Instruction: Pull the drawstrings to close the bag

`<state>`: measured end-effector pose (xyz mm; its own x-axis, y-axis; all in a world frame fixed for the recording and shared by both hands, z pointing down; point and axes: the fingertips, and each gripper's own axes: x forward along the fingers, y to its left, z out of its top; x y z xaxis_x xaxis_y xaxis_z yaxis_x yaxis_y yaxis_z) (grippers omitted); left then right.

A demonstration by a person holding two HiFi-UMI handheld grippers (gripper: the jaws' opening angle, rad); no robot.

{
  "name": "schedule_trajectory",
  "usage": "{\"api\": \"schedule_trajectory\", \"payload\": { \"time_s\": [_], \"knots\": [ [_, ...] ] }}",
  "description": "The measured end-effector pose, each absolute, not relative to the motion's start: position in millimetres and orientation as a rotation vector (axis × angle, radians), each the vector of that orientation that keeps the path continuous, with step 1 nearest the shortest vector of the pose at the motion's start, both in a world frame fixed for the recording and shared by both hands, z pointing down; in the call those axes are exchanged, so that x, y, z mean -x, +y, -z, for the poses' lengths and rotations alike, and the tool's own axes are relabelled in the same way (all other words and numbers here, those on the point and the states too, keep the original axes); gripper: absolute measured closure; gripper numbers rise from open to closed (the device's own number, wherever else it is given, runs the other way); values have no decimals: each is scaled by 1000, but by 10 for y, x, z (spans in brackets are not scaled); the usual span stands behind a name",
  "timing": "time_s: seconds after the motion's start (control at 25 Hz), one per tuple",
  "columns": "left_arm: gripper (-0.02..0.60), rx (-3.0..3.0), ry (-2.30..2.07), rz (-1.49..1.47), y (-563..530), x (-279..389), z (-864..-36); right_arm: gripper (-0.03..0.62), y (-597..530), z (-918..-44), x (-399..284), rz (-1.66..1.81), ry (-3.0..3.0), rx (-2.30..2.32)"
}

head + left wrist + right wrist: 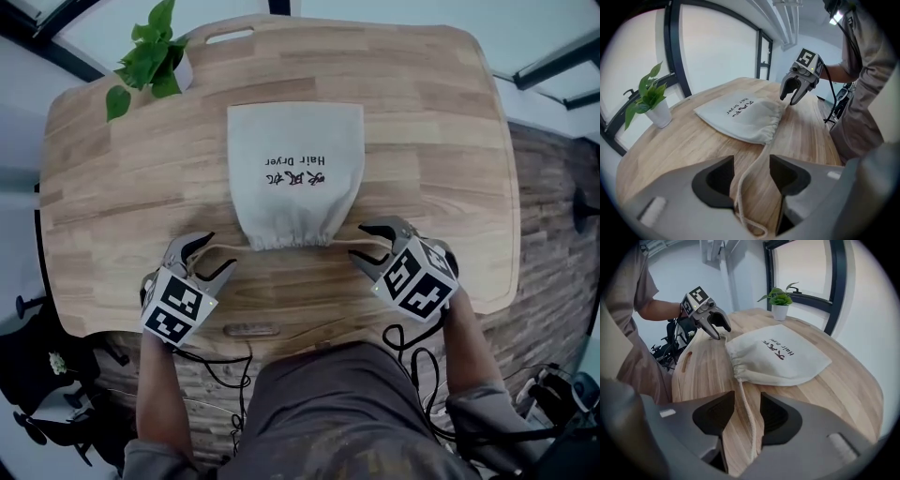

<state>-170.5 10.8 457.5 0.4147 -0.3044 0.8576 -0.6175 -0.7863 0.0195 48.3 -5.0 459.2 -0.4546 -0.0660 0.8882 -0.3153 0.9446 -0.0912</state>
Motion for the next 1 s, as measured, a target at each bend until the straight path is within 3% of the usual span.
{"api": "schedule_trajectory", "payload": {
  "time_s": [0.28, 0.68, 0.88, 1.0],
  "knots": [
    [347, -2360, -675, -1340, 81, 1515, -4756, 404, -13, -4761, -294, -280, -2017, -212],
    [400, -2362, -588, -1383, 125, 1481, -4882, 425, 45, -4881, -202, -298, -2015, -182],
    [478, -2374, -565, -1393, 138, 1476, -4880, 459, 35, -4896, -209, -292, -2018, -200],
    [480, -2380, -545, -1419, 141, 1472, -4883, 470, 23, -4895, -203, -265, -2017, -196]
  ]
}}
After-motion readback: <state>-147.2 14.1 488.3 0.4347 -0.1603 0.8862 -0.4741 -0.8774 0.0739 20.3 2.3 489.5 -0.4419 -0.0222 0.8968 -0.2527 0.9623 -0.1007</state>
